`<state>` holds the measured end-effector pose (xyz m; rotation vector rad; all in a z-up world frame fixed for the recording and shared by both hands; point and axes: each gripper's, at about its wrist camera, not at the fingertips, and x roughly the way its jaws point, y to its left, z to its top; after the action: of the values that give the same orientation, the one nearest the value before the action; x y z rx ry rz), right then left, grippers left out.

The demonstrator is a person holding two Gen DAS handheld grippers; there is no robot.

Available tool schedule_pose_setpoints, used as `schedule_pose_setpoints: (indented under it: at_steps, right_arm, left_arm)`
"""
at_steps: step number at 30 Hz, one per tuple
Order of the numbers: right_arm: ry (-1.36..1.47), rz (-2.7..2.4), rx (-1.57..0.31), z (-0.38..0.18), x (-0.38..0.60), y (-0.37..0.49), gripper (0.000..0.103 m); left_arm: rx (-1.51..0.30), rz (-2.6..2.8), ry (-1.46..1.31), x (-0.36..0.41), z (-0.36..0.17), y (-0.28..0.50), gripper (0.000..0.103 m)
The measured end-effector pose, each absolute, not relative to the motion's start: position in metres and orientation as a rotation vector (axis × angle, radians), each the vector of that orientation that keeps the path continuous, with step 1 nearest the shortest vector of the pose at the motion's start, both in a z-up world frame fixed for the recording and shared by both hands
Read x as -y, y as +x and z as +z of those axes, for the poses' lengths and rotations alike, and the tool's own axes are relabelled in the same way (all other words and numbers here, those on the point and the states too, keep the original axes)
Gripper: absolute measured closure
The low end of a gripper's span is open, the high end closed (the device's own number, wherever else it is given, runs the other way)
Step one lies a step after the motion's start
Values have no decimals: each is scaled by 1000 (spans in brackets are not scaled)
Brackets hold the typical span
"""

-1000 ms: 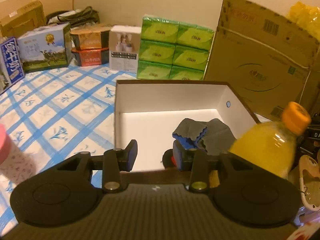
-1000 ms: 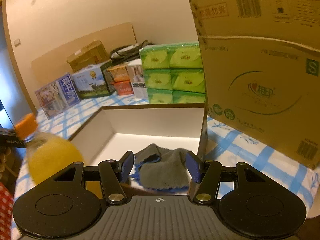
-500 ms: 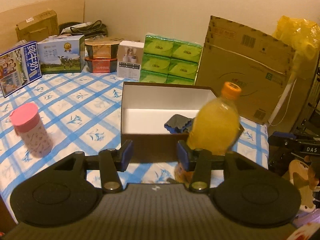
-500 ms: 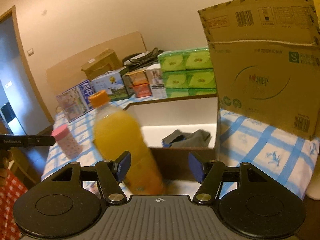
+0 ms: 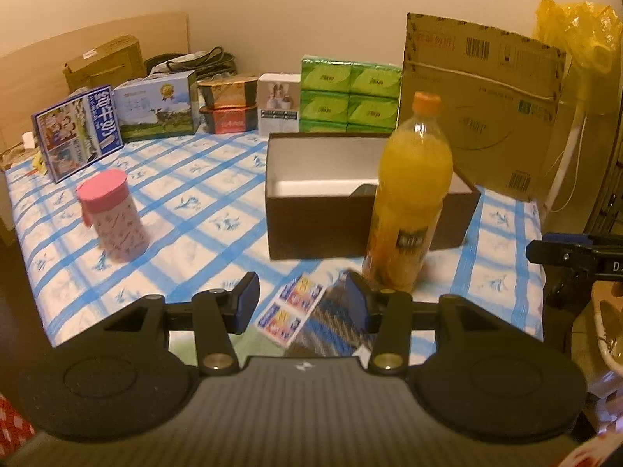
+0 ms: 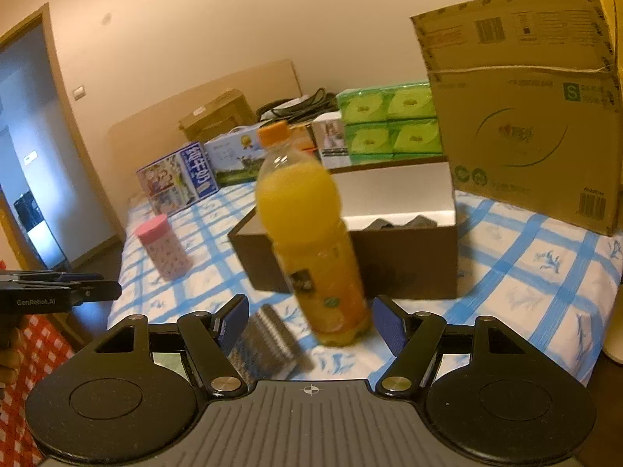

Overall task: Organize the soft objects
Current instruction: 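Return the right tool to the bed and approach the white tissue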

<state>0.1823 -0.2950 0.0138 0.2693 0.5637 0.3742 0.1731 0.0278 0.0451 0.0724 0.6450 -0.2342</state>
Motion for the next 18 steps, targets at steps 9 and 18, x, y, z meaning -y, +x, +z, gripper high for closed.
schedule_pose_setpoints:
  at_steps: [9, 18]
  right_arm:
    - [218, 398, -606, -5, 263, 162, 33]
    - [171, 456, -690, -33, 228, 156, 33]
  left_arm:
    - [-682, -163, 64, -42, 22, 145, 57]
    - [-731, -93, 68, -57, -6, 129, 57]
